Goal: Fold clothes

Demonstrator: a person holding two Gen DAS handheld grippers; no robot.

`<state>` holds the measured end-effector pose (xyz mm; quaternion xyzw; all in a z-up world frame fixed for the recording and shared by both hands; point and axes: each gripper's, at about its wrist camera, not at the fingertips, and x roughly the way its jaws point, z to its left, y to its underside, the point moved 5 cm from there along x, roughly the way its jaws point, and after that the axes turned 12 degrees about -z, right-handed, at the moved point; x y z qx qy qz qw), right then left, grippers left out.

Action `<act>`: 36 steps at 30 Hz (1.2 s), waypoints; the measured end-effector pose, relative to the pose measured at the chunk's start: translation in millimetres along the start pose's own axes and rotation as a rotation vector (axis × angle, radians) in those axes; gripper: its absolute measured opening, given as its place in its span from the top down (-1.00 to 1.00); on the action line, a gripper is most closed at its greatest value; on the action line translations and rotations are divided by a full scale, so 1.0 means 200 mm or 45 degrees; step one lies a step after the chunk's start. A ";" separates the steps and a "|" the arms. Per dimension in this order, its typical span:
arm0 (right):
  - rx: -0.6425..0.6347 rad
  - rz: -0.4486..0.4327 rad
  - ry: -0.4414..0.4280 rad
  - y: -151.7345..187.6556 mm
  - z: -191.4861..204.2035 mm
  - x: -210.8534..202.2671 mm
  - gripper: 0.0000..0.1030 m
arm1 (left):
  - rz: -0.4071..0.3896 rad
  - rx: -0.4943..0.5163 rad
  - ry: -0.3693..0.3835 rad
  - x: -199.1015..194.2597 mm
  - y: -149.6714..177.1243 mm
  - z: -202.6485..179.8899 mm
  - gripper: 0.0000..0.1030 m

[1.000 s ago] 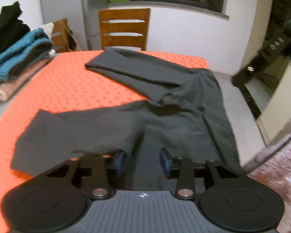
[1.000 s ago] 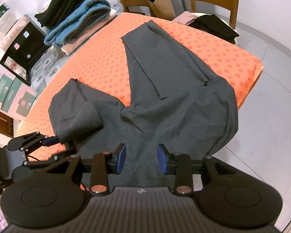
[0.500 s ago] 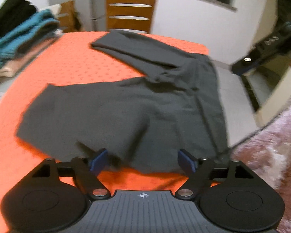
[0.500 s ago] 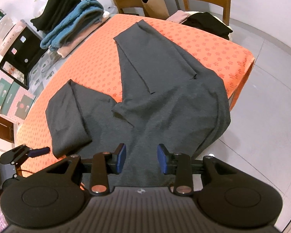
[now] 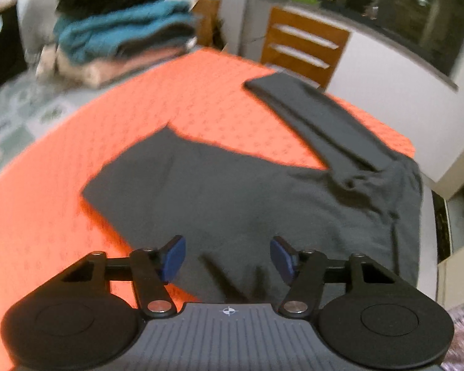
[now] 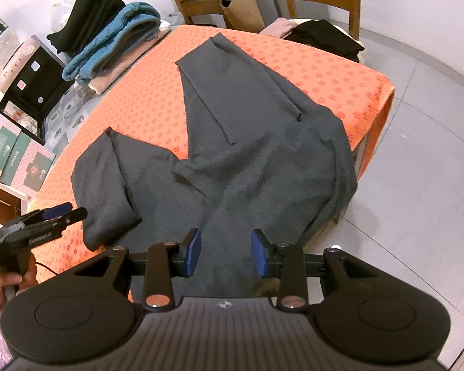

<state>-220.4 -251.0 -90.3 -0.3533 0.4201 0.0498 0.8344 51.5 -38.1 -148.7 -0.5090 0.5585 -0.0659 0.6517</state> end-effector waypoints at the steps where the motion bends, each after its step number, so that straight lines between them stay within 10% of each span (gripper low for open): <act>1: 0.005 0.000 0.004 0.01 -0.01 -0.01 0.21 | 0.023 -0.030 0.000 0.02 0.01 0.01 -0.14; 3: 0.015 -0.001 0.008 0.02 -0.02 -0.02 0.21 | 0.067 -0.090 0.001 0.06 0.04 0.03 -0.09; 5: 0.020 -0.003 0.010 0.02 -0.03 -0.03 0.21 | 0.085 -0.113 0.012 0.08 0.06 0.03 0.53; 8: 0.014 -0.003 0.004 0.03 -0.03 -0.03 0.21 | 0.044 -0.104 0.012 0.05 0.05 0.01 0.91; 16: -0.051 0.029 -0.058 0.01 0.05 0.01 0.21 | -0.061 0.001 0.303 -0.16 -0.05 -0.29 0.92; 23: -0.094 0.118 -0.194 0.03 0.17 0.11 0.21 | 0.105 0.166 0.462 -0.23 0.18 -0.52 0.78; 34: -0.178 0.365 -0.390 0.27 0.44 0.47 0.23 | 0.146 -0.066 0.254 -0.39 0.39 -0.36 0.50; 36: -0.229 0.379 -0.392 0.29 0.47 0.51 0.83 | 0.127 -0.140 0.198 -0.42 0.39 -0.30 0.50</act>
